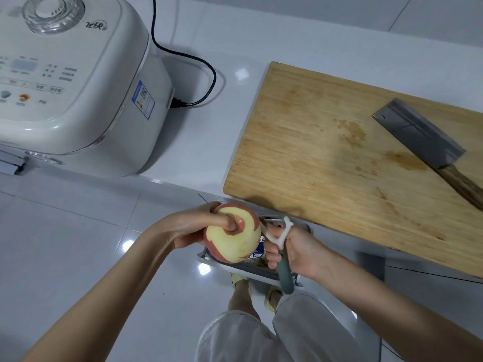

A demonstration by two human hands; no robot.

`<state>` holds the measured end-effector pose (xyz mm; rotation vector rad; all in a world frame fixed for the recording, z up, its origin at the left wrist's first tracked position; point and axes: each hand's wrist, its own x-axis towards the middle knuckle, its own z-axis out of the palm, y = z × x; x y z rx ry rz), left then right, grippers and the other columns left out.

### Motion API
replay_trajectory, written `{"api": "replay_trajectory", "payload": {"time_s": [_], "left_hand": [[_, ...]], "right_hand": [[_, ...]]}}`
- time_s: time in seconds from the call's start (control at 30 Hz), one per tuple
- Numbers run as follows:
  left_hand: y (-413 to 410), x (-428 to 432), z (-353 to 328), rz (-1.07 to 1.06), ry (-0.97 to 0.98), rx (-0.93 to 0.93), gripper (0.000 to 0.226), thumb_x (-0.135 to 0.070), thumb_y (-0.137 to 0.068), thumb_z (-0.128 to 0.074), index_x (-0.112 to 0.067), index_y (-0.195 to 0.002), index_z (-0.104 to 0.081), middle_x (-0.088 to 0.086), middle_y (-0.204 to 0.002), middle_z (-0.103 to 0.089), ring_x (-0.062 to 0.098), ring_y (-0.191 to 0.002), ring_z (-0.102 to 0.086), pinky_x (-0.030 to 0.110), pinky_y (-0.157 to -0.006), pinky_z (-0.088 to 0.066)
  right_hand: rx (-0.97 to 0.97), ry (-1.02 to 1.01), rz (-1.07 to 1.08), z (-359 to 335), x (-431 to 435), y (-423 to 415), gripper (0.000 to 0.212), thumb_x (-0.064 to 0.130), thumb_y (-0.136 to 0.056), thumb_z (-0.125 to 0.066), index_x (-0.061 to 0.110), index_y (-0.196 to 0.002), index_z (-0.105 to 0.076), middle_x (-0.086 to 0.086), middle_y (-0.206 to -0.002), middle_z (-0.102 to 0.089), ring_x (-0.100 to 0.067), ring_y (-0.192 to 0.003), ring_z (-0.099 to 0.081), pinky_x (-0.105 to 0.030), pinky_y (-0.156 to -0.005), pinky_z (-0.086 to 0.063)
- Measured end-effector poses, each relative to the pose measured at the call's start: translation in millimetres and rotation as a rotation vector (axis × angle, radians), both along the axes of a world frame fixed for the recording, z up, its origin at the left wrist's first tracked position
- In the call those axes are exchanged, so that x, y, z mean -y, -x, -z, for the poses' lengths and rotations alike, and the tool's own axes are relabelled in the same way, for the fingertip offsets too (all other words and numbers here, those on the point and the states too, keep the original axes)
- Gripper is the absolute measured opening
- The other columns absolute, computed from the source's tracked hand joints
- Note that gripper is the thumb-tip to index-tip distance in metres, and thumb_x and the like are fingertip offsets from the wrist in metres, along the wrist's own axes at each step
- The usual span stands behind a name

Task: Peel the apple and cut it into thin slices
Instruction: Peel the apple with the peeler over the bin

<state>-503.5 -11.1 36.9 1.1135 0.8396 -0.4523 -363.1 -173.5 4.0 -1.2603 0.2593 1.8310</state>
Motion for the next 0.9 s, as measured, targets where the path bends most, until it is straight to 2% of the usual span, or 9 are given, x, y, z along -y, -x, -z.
{"api": "replay_trajectory", "payload": {"time_s": [0.1,0.27,0.37,0.5,0.63,0.7,0.77,0.83,0.9], "left_hand": [[0,1,2,-0.04,-0.024,-0.004,0.079,-0.032,-0.045,-0.077,-0.012,-0.118,-0.055,0.012,-0.111,-0.067,0.03,-0.103,-0.063,0.037,-0.078,-0.055],[-2,5,5,-0.299,0.017,0.039,0.063,-0.026,-0.041,-0.074,-0.007,-0.101,-0.066,0.012,-0.09,-0.072,0.025,-0.079,-0.069,0.031,-0.058,-0.054],[-6,10,8,-0.466,0.015,0.038,0.065,-0.02,-0.05,-0.075,-0.002,-0.111,-0.062,0.017,-0.099,-0.069,0.027,-0.083,-0.068,0.034,-0.064,-0.055],[-10,20,4,-0.637,0.097,0.033,0.025,-0.014,-0.083,-0.061,-0.009,-0.107,-0.062,0.013,-0.091,-0.07,0.025,-0.079,-0.068,0.037,-0.072,-0.055],[-7,25,7,-0.679,0.178,-0.038,0.046,-0.023,-0.073,-0.07,-0.015,-0.117,-0.06,0.015,-0.105,-0.068,0.031,-0.095,-0.065,0.052,-0.087,-0.052],[-4,25,8,-0.687,0.191,-0.059,0.054,-0.026,-0.068,-0.072,-0.016,-0.119,-0.059,0.015,-0.111,-0.067,0.031,-0.097,-0.065,0.051,-0.083,-0.054],[-3,25,8,-0.669,0.171,-0.071,0.044,-0.026,-0.075,-0.072,-0.016,-0.116,-0.06,0.014,-0.107,-0.067,0.028,-0.093,-0.065,0.044,-0.075,-0.057],[-2,26,7,-0.642,0.141,-0.084,0.033,-0.027,-0.078,-0.069,-0.016,-0.109,-0.062,0.012,-0.099,-0.067,0.025,-0.089,-0.065,0.039,-0.067,-0.057],[0,26,8,-0.621,0.102,-0.092,0.047,-0.029,-0.069,-0.074,-0.013,-0.111,-0.06,0.014,-0.106,-0.066,0.026,-0.09,-0.065,0.037,-0.06,-0.055]], "right_hand": [[-0.078,-0.01,0.105,-3,-2,5,0.034,0.025,-0.095,-0.044,0.014,-0.065,-0.055,-0.003,-0.049,-0.041,-0.014,-0.041,-0.034,-0.026,-0.05,-0.029],[0.102,0.074,0.153,-7,-11,19,0.035,0.016,-0.098,-0.033,0.012,-0.068,-0.051,0.0,-0.042,-0.04,-0.013,-0.038,-0.033,-0.025,-0.048,-0.025],[0.236,0.072,0.156,-10,-15,23,0.033,0.006,-0.093,-0.028,0.007,-0.079,-0.057,0.0,-0.041,-0.039,-0.012,-0.039,-0.032,-0.024,-0.047,-0.027],[0.379,0.051,0.103,-14,-16,26,0.027,0.019,-0.099,-0.035,0.006,-0.089,-0.056,0.002,-0.041,-0.042,-0.012,-0.041,-0.035,-0.024,-0.048,-0.03],[0.575,0.015,0.04,-19,-13,29,0.037,0.026,-0.101,-0.036,0.003,-0.081,-0.056,0.002,-0.045,-0.044,-0.01,-0.042,-0.037,-0.023,-0.051,-0.033],[0.853,-0.086,-0.06,-19,-10,27,0.036,0.028,-0.1,-0.039,0.001,-0.086,-0.059,0.002,-0.054,-0.05,-0.011,-0.049,-0.045,-0.028,-0.054,-0.039],[1.306,-0.261,-0.171,-19,-9,24,0.02,0.026,-0.097,-0.045,0.016,-0.093,-0.062,0.006,-0.063,-0.059,-0.009,-0.056,-0.055,-0.03,-0.059,-0.043],[1.712,-0.464,-0.236,-20,-12,18,0.014,0.023,-0.093,-0.051,0.022,-0.092,-0.065,0.009,-0.06,-0.061,-0.008,-0.055,-0.054,-0.026,-0.059,-0.04],[1.941,-0.634,-0.321,-19,-19,13,0.016,0.022,-0.091,-0.053,0.019,-0.087,-0.068,0.009,-0.059,-0.063,-0.015,-0.056,-0.055,-0.029,-0.061,-0.04]]}}
